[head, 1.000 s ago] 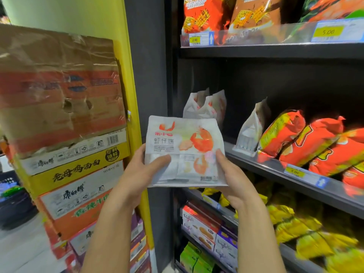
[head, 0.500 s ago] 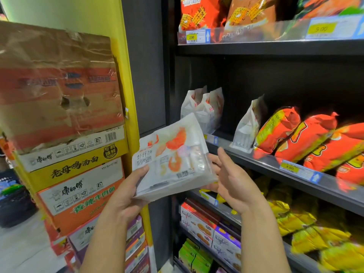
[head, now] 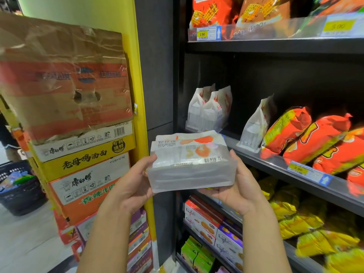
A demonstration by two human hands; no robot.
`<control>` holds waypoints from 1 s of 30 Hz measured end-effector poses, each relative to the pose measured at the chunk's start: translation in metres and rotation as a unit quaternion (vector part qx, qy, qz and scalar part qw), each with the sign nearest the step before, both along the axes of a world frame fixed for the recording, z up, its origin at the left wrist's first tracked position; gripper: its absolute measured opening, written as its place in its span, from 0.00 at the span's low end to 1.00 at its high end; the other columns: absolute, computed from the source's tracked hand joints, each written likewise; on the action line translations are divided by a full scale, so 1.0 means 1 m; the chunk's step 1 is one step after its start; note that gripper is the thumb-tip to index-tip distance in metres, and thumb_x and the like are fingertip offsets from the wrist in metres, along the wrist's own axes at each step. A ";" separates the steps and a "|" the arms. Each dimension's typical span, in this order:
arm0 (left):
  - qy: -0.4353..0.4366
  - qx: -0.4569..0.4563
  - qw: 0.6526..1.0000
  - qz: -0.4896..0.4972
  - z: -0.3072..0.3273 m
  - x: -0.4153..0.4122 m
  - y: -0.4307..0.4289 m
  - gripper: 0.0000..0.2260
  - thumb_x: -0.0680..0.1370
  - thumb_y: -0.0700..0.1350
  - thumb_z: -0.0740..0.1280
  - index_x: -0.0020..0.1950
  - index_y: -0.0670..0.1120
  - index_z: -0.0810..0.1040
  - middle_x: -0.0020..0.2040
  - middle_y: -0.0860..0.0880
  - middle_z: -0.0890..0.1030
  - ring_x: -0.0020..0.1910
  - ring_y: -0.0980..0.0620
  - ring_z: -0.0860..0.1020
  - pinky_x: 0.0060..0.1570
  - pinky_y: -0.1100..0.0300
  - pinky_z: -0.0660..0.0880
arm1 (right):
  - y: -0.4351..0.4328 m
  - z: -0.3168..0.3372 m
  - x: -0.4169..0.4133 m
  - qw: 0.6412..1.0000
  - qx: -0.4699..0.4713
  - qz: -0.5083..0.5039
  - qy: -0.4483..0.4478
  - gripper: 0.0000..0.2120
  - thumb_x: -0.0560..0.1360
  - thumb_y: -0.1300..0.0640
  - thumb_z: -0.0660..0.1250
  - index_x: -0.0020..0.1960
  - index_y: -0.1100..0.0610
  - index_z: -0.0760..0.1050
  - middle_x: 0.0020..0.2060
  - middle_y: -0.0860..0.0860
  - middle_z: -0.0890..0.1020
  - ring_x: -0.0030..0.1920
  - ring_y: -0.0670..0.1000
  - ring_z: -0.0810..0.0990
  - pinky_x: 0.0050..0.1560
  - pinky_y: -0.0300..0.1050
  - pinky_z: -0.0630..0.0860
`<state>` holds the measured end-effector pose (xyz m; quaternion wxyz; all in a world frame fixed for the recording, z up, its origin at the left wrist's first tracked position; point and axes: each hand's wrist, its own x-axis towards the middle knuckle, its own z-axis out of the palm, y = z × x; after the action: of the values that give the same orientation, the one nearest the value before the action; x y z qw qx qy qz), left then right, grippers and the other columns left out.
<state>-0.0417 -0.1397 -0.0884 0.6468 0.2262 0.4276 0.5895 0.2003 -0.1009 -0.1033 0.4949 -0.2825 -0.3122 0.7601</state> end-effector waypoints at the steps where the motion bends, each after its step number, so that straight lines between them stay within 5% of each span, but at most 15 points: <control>1: 0.007 0.004 1.000 0.004 -0.001 0.000 0.001 0.13 0.80 0.46 0.71 0.64 0.47 0.81 0.57 0.42 0.88 0.52 0.45 0.87 0.45 0.49 0.87 | 0.000 0.000 -0.001 1.000 -0.003 0.008 0.023 0.23 0.79 0.39 0.66 0.67 0.49 0.83 0.66 0.59 0.83 0.65 0.65 0.83 0.67 0.74 0.74; 4: 0.080 0.020 0.996 0.019 -0.009 -0.002 0.006 0.17 0.80 0.47 0.72 0.68 0.48 0.79 0.60 0.44 0.87 0.57 0.46 0.84 0.56 0.47 0.82 | 0.000 -0.002 -0.003 0.999 0.017 0.026 0.044 0.25 0.80 0.40 0.64 0.73 0.50 0.77 0.69 0.59 0.81 0.68 0.66 0.80 0.71 0.73 0.71; 7: 0.220 0.045 0.973 0.057 -0.017 -0.003 0.009 0.33 0.75 0.50 0.78 0.78 0.54 0.71 0.71 0.50 0.78 0.64 0.50 0.79 0.59 0.50 0.79 | 0.004 -0.009 -0.008 0.998 0.055 -0.009 -0.001 0.25 0.81 0.44 0.67 0.75 0.51 0.74 0.68 0.58 0.82 0.68 0.64 0.81 0.70 0.70 0.73; 12: 0.519 0.104 0.837 0.141 -0.021 0.008 0.015 0.32 0.77 0.54 0.77 0.78 0.60 0.69 0.72 0.54 0.70 0.72 0.50 0.71 0.69 0.44 0.74 | 0.009 -0.012 -0.018 0.988 0.105 -0.066 -0.090 0.26 0.78 0.47 0.71 0.73 0.53 0.75 0.64 0.58 0.84 0.64 0.61 0.84 0.67 0.70 0.76; 15: 0.468 0.169 0.860 0.112 -0.012 0.030 0.010 0.30 0.78 0.59 0.73 0.78 0.59 0.69 0.73 0.57 0.73 0.68 0.58 0.74 0.65 0.55 0.75 | 0.010 -0.010 -0.031 0.972 0.163 -0.075 -0.149 0.22 0.81 0.49 0.68 0.73 0.53 0.76 0.64 0.55 0.85 0.64 0.58 0.84 0.68 0.67 0.77; 19: 0.404 0.181 0.896 0.029 -0.001 0.047 0.010 0.47 0.68 0.68 0.74 0.82 0.63 0.56 0.75 0.61 0.70 0.72 0.58 0.72 0.64 0.59 0.74 | 0.013 -0.009 -0.050 0.934 0.245 -0.073 -0.250 0.20 0.83 0.42 0.59 0.72 0.46 0.77 0.63 0.45 0.85 0.63 0.46 0.83 0.61 0.47 0.81; 22: 0.378 0.165 0.909 0.060 -0.001 0.048 0.012 0.55 0.63 0.68 0.80 0.83 0.63 0.52 0.74 0.60 0.70 0.71 0.58 0.73 0.64 0.58 0.76 | 0.014 -0.008 -0.058 0.916 0.263 -0.052 -0.300 0.20 0.84 0.37 0.52 0.70 0.33 0.76 0.64 0.35 0.82 0.65 0.35 0.79 0.62 0.36 0.76; 25: 0.347 0.169 0.916 0.109 -0.006 0.045 0.014 0.49 0.68 0.54 0.83 0.81 0.59 0.58 0.70 0.60 0.74 0.65 0.60 0.76 0.56 0.63 0.78 | 0.017 -0.009 -0.057 0.900 0.279 -0.039 -0.331 0.20 0.85 0.36 0.50 0.71 0.32 0.75 0.67 0.34 0.80 0.66 0.36 0.77 0.68 0.42 0.74; 30: 0.268 0.158 0.944 0.107 -0.008 0.029 0.014 0.32 0.74 0.42 0.79 0.74 0.58 0.71 0.62 0.58 0.83 0.60 0.55 0.82 0.52 0.61 0.81 | 0.021 -0.012 -0.050 0.895 0.314 -0.088 -0.304 0.15 0.84 0.47 0.62 0.68 0.45 0.81 0.62 0.41 0.84 0.65 0.43 0.81 0.61 0.44 0.81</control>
<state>-0.0132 -0.1254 -0.0959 0.3970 0.4287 0.5081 0.6328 0.1498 -0.0795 -0.1156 0.5033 -0.3563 -0.6438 0.4531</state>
